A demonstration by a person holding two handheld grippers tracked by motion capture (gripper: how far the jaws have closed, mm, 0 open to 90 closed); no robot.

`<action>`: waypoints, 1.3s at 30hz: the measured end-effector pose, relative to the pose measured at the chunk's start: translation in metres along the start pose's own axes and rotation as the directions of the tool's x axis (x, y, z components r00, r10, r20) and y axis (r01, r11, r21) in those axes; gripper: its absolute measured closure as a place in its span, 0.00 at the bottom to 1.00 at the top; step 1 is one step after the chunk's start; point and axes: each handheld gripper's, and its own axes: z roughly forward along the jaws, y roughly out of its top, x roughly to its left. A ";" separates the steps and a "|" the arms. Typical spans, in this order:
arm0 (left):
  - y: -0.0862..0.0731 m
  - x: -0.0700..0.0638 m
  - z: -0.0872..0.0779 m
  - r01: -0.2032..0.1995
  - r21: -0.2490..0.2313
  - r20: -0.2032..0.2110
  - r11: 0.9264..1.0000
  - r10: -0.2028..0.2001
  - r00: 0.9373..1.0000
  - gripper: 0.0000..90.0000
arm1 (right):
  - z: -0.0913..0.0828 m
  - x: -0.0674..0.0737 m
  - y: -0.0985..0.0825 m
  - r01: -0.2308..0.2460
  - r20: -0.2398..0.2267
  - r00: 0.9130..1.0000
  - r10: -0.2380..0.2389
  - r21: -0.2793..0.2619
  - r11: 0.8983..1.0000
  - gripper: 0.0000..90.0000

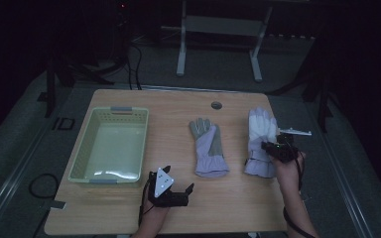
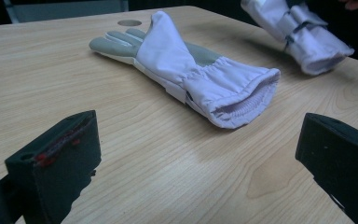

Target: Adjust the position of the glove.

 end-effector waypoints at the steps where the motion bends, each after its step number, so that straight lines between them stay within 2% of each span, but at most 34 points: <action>1: 0.000 0.000 0.000 0.001 0.000 0.000 1.000 -0.001 1.000 0.00 | 0.006 -0.002 -0.002 -0.009 0.012 1.000 0.009 0.015 1.000 0.87; 6: 0.000 0.000 0.000 0.000 0.000 -0.001 1.000 0.000 1.000 0.00 | 0.017 -0.003 -0.003 -0.017 0.018 1.000 0.016 0.043 0.999 0.86; 12: 0.000 0.000 0.000 0.000 0.000 0.000 1.000 0.000 1.000 0.00 | 0.035 -0.006 -0.004 -0.001 0.048 0.999 -0.003 0.081 0.997 0.84; 14: 0.000 0.000 0.000 0.000 0.000 0.001 1.000 0.000 1.000 0.00 | 0.041 -0.006 -0.005 -0.006 0.049 0.999 0.002 0.089 0.996 0.81; 19: 0.000 0.000 0.000 0.001 0.000 0.002 1.000 -0.001 1.000 0.00 | 0.048 -0.003 -0.008 0.035 0.066 0.997 -0.041 0.094 0.995 0.68; 23: 0.000 0.000 0.000 0.002 0.001 0.001 1.000 -0.002 1.000 0.00 | 0.044 -0.005 -0.006 0.062 0.052 0.996 -0.067 0.098 0.993 0.58; 27: 0.000 0.000 0.000 0.001 0.000 0.000 1.000 -0.001 1.000 0.00 | 0.032 -0.011 0.004 0.071 0.041 0.996 -0.074 0.065 0.995 0.53; 34: 0.000 0.000 0.000 0.001 0.001 0.000 1.000 -0.001 1.000 0.00 | 0.021 -0.019 0.014 0.103 0.001 0.995 -0.103 0.069 0.992 0.53; 37: 0.000 0.000 0.000 0.001 0.000 0.000 1.000 -0.001 1.000 0.00 | 0.025 -0.022 0.011 0.081 -0.046 0.996 -0.077 0.091 0.993 0.55; 39: 0.000 0.000 0.000 0.001 0.000 0.000 1.000 -0.001 1.000 0.00 | 0.029 -0.022 0.006 0.073 -0.044 0.997 -0.069 0.100 0.992 0.54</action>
